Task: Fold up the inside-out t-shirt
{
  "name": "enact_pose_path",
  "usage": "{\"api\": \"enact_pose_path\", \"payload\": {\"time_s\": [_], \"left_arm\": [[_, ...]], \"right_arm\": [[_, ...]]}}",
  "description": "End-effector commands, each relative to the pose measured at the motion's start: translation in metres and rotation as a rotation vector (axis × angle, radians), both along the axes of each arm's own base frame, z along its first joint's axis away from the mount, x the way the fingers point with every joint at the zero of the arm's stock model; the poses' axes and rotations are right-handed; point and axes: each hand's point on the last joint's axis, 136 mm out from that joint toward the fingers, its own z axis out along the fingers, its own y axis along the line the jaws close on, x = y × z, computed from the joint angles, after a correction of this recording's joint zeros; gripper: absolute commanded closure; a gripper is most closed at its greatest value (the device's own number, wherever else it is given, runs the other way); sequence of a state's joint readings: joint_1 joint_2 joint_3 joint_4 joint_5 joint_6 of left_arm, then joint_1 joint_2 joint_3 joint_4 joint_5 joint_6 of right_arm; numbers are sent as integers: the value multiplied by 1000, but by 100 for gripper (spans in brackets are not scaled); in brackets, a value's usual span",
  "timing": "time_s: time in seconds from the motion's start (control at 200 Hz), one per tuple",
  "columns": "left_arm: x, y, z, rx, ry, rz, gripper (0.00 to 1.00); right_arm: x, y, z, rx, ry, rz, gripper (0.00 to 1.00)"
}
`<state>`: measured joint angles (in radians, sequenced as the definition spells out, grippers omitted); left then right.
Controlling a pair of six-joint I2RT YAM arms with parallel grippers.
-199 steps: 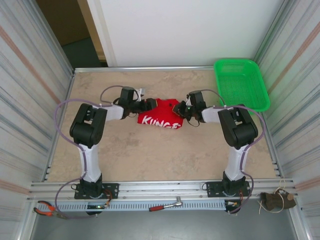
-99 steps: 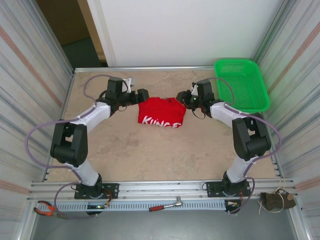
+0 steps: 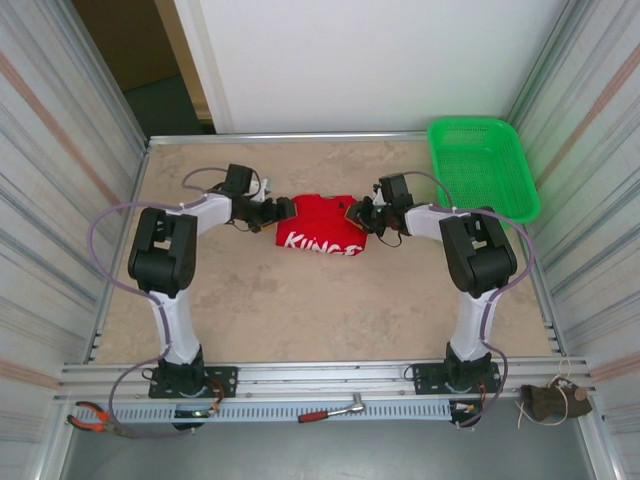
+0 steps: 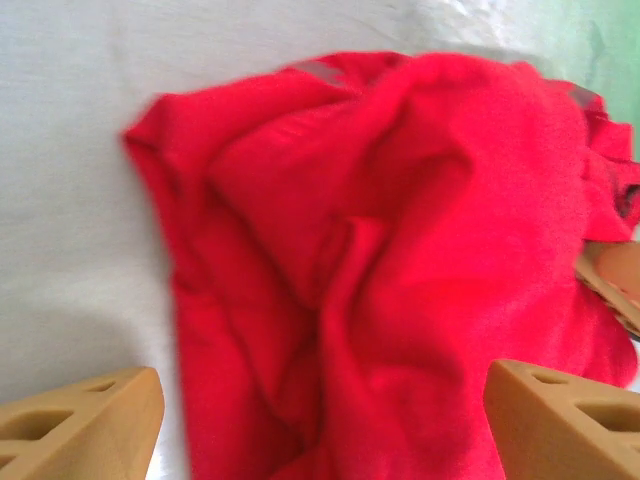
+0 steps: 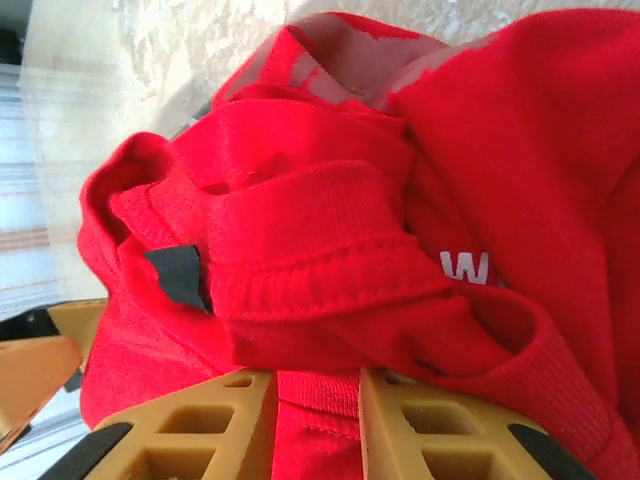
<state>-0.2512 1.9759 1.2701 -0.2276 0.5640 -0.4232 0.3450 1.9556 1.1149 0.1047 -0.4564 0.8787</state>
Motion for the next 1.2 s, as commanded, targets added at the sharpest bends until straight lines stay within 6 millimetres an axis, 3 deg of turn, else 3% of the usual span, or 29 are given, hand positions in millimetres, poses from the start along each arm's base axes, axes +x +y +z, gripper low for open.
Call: {"api": "enact_pose_path", "payload": {"time_s": [0.0, 0.08, 0.155, 0.286, 0.326, 0.391, 0.546, 0.766, 0.812, 0.847, 0.922, 0.957, 1.002, 1.107, 1.197], "left_arm": [[-13, -26, -4, -58, 33, -74, 17], [-16, -35, -7, -67, 35, -79, 20], [-17, -39, -9, -75, 39, -78, 32], [-10, -22, -8, -17, 24, -24, 88], [-6, -11, -5, 10, 17, 0, 97], [1, 11, 2, 52, 7, 26, 100], [7, 81, 10, 270, 28, 17, 100], [14, 188, 20, 414, 68, 101, 100], [18, 207, 25, 436, 52, 123, 94], [22, 218, 28, 444, 39, 130, 83], [30, 231, 38, 480, 2, 125, 43], [34, 234, 46, 490, -23, 123, 30], [38, 235, 59, 499, -59, 130, 3], [43, 237, 100, 512, -179, 182, 1], [35, 242, 138, 530, -278, 253, 1]], "right_arm": [[1, 5, -5, -15, 4, 8, 73], [1, 6, -2, -12, 0, 9, 74], [1, 7, 6, -2, -15, 13, 74], [-1, 7, 43, 21, -72, 27, 74], [-3, 5, 59, 31, -95, 33, 73], [-11, 0, 85, 36, -136, 37, 68], [-36, -26, 135, 3, -217, 25, 40], [-78, -86, 166, -133, -259, -53, 12], [-85, -98, 168, -155, -260, -75, 6], [-89, -108, 168, -176, -260, -89, 0], [-94, -129, 166, -260, -251, -125, 1], [-94, -140, 163, -312, -240, -147, 1], [-95, -154, 158, -378, -220, -180, 1], [-95, -196, 141, -548, -145, -302, 1], [-97, -233, 130, -715, -118, -434, 1]]}}
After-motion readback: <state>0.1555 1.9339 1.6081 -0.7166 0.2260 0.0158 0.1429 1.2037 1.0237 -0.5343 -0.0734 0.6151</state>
